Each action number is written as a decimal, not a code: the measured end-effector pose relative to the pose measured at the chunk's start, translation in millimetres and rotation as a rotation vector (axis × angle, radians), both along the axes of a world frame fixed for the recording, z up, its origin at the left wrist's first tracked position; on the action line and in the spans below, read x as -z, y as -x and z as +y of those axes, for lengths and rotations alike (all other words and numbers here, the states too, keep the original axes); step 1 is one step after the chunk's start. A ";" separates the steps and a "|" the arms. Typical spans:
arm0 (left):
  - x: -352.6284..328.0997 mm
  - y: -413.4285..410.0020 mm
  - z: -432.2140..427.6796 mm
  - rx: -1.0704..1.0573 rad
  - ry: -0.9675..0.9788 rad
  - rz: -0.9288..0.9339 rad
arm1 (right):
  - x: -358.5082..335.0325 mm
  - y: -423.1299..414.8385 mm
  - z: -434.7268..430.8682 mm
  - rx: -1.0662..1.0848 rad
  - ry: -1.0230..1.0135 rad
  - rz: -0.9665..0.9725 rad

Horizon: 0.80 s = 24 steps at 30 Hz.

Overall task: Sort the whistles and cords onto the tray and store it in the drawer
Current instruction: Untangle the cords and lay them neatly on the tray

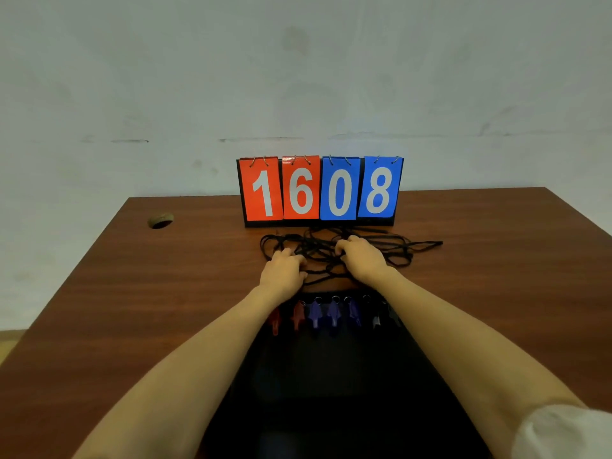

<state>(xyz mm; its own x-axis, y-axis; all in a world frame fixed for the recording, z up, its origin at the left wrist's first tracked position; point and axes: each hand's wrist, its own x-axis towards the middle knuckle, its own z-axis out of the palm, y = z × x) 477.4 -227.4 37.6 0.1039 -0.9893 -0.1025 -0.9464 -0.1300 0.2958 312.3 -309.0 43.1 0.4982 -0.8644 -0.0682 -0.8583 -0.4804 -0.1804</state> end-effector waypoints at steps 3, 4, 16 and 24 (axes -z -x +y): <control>0.9 1.1 1.8 -0.013 0.005 0.017 | -4.9 5.5 1.7 0.022 0.023 -0.071; 0.0 1.2 2.7 -0.021 -0.003 0.021 | -7.8 7.5 1.9 0.033 0.031 -0.094; -3.3 3.0 20.8 -0.015 -0.079 0.028 | -2.3 9.3 23.1 -0.055 -0.087 0.058; -7.0 0.0 13.5 -0.022 -0.068 0.018 | -15.5 20.5 17.6 0.174 -0.056 -0.305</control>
<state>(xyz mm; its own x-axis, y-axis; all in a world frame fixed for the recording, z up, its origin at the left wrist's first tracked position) 477.4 -213.8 44.7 0.1230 -0.9775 -0.1713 -0.9376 -0.1710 0.3027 291.8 -291.4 58.6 0.3482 -0.9373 0.0117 -0.8290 -0.3137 -0.4630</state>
